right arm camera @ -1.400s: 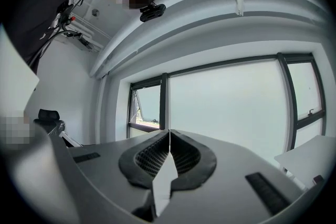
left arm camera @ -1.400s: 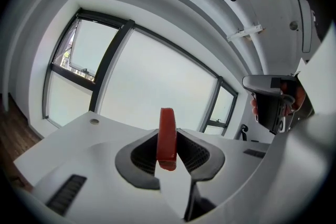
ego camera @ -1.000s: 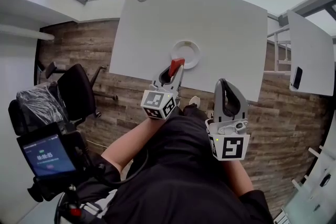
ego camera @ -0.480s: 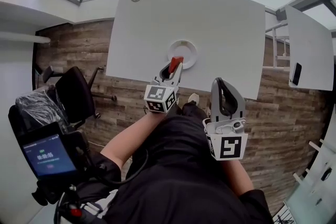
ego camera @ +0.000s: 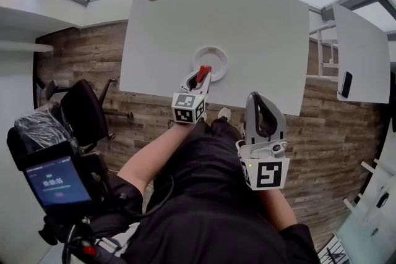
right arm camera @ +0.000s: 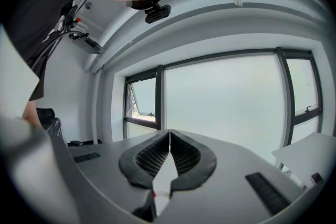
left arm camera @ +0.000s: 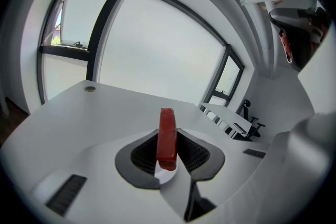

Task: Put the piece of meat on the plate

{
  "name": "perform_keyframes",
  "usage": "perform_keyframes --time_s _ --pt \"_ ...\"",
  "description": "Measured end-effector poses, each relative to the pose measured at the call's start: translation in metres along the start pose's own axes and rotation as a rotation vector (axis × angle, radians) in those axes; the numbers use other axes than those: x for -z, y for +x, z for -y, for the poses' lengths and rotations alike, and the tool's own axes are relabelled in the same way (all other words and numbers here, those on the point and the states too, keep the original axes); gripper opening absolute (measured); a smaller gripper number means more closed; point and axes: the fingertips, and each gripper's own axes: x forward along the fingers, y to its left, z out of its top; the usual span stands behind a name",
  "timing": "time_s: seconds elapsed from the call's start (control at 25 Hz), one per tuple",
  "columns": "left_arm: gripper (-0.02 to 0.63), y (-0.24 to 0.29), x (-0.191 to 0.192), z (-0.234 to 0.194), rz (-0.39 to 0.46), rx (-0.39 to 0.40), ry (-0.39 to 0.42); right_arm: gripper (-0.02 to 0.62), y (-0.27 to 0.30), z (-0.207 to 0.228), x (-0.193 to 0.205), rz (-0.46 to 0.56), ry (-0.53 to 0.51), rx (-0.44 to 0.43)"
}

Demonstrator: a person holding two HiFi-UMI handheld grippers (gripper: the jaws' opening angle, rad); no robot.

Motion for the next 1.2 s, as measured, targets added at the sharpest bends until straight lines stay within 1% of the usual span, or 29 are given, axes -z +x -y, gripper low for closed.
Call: perform_keyframes --time_s 0.16,0.28,0.4,0.52,0.64,0.72,0.8,1.0,1.12,1.2 --pt "0.097 0.003 -0.002 0.006 -0.003 0.018 0.044 0.007 -0.008 -0.003 -0.005 0.001 -0.002 -0.001" --pt "0.097 0.015 -0.001 -0.004 -0.014 0.019 0.062 0.008 -0.005 -0.003 -0.001 -0.004 -0.002 -0.004" --pt "0.097 0.025 0.007 -0.011 -0.048 0.027 0.106 0.008 -0.002 -0.003 0.005 -0.017 0.002 0.005" --pt "0.097 0.046 0.014 -0.013 -0.081 0.034 0.140 0.008 0.010 0.008 0.011 -0.031 0.004 0.000" --pt "0.097 0.067 0.027 -0.021 -0.110 0.037 0.135 0.007 0.023 0.016 0.026 -0.051 0.003 -0.012" --pt "0.097 0.076 0.035 -0.024 -0.123 0.040 0.112 0.008 0.028 0.019 0.033 -0.060 0.007 -0.012" --pt "0.097 0.077 0.038 -0.022 -0.130 0.044 0.087 0.008 0.027 0.019 0.033 -0.061 0.008 -0.012" --pt "0.097 0.078 0.046 -0.023 -0.155 0.056 0.096 0.008 0.022 0.015 0.033 -0.074 0.005 -0.009" --pt "0.097 0.082 0.053 -0.025 -0.173 0.059 0.080 0.008 0.019 0.013 0.030 -0.075 -0.015 -0.008" --pt "0.097 0.082 0.058 -0.025 -0.186 0.062 0.087 0.006 0.017 0.010 0.027 -0.072 -0.026 -0.010"
